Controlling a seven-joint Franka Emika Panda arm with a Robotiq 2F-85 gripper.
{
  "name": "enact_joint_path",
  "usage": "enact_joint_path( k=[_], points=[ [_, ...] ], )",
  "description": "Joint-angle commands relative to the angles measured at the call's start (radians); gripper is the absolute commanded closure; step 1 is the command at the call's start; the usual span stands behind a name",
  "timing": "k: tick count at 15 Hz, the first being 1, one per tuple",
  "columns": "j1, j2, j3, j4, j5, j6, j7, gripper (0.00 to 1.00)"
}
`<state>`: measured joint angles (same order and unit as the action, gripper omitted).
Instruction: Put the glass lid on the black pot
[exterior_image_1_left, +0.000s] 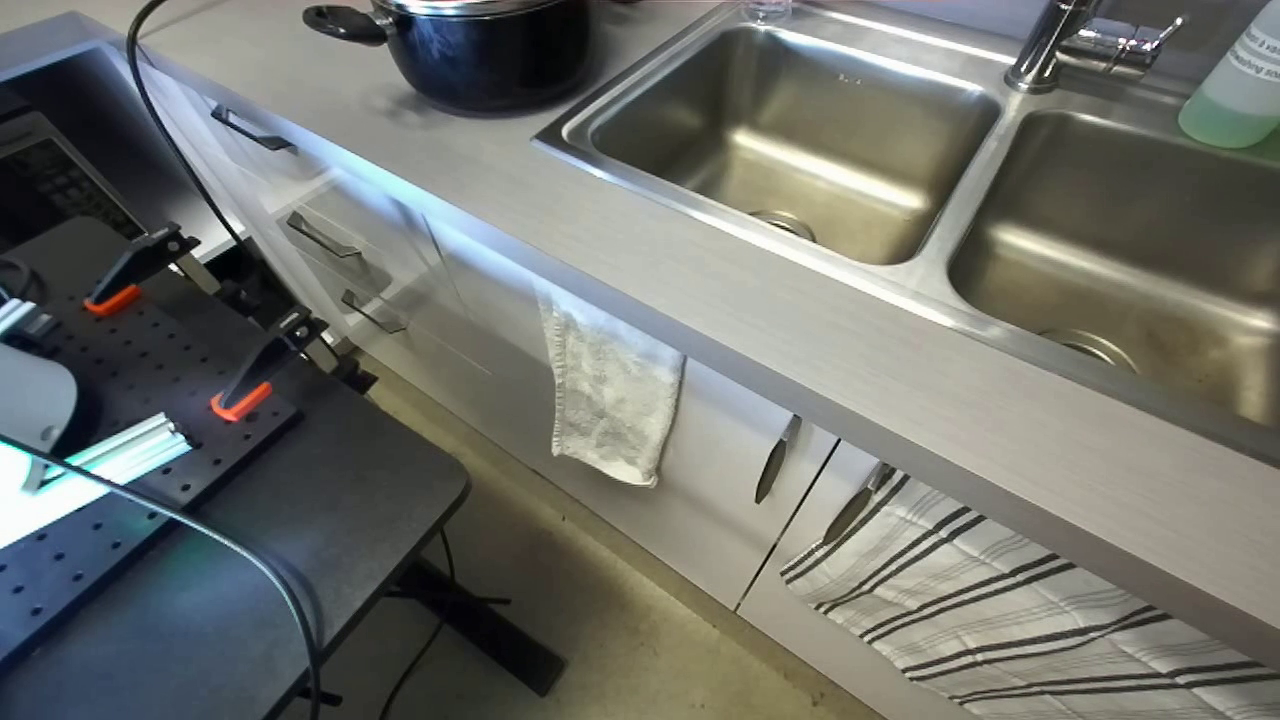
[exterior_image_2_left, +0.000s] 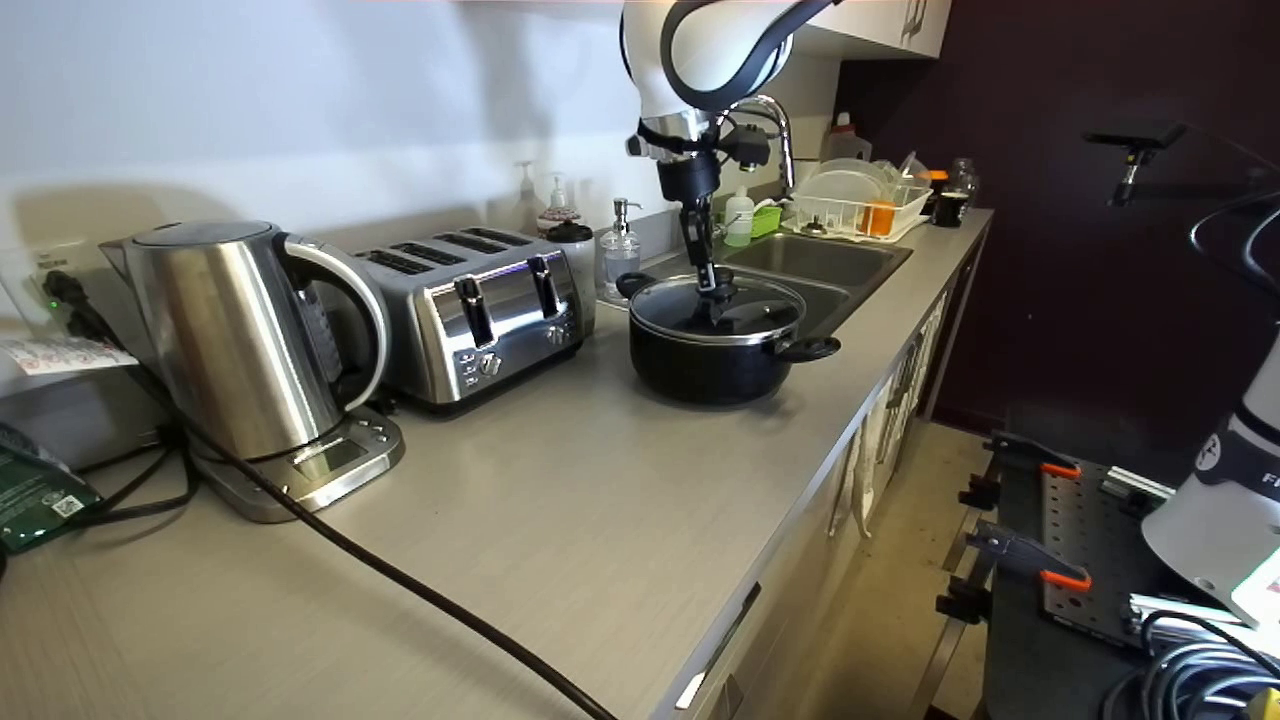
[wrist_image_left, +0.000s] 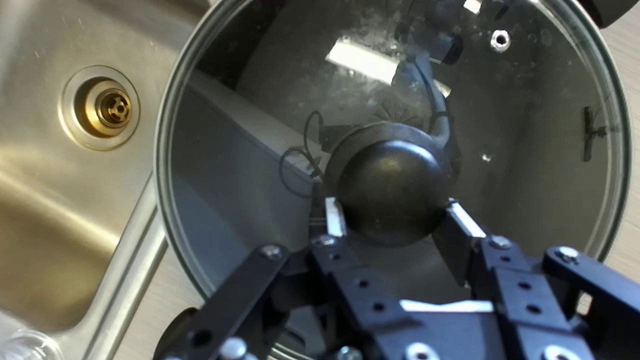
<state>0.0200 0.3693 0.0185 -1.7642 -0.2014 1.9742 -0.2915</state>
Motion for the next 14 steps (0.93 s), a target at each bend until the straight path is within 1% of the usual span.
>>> enact_joint_path(
  k=[1, 14],
  points=[
    [0.002, 0.004, 0.002, 0.031, -0.013, -0.039, 0.015, 0.77],
    [0.009, 0.019, 0.012, 0.044, -0.018, -0.004, 0.01, 0.77]
  ],
)
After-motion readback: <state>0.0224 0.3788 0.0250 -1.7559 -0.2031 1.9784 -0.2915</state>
